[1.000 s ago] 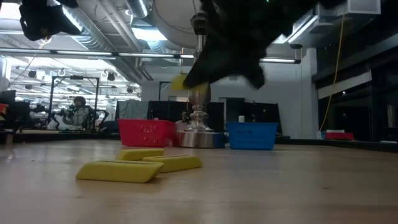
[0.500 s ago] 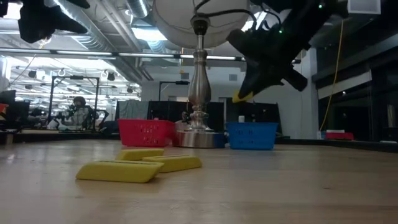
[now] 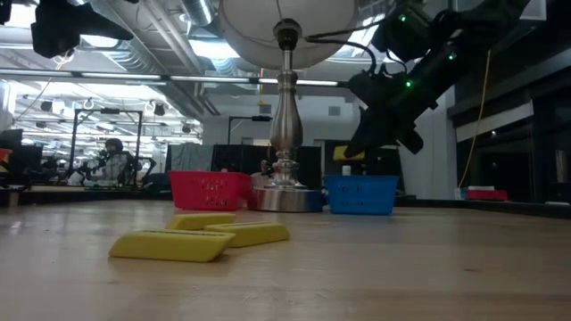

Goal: Pick & Place School Supplies
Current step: Put the yellow eraser into the blue basket

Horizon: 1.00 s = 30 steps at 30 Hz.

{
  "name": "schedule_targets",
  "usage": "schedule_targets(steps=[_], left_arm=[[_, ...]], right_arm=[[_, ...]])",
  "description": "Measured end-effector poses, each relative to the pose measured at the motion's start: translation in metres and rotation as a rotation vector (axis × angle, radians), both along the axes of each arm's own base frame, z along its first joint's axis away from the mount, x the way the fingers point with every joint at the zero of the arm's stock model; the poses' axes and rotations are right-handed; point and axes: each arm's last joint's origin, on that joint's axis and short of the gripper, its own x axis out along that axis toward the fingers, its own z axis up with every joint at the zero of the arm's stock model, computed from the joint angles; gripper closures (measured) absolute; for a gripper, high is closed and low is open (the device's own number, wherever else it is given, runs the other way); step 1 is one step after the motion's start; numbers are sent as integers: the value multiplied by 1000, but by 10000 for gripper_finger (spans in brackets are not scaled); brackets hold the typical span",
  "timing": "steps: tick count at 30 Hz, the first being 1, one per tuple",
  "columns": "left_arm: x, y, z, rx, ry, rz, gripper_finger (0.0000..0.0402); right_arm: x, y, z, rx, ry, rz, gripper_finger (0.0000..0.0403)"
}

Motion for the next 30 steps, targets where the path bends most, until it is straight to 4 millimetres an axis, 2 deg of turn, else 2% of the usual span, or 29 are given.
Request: schedule_targets(steps=[5, 8, 15, 17, 20, 22, 24, 27, 30], left_arm=[[0, 0, 1, 1, -14, 12, 199], [1, 0, 1, -2, -18, 14, 199], [1, 0, 1, -3, -22, 18, 199], [1, 0, 1, -2, -23, 20, 199], [1, 0, 1, -1, -23, 20, 199], [1, 0, 1, -1, -23, 20, 199], [1, 0, 1, 1, -22, 20, 199], [1, 0, 1, 12, -17, 14, 199], [0, 0, 0, 22, -10, 13, 199]], right_arm=[[-4, -22, 0, -16, 20, -27, 367], [-5, -27, -1, -18, 26, -44, 361], [-7, -31, -1, -32, 34, -112, 234], [-7, -31, -2, -23, 32, -119, 214], [-6, -28, 0, 8, 8, -93, 206], [-1, -20, 6, 59, -68, -2, 208], [7, -5, 15, 117, -169, 163, 214], [13, 28, 25, 188, -265, 384, 227], [12, 65, 25, 225, -259, 546, 244]])
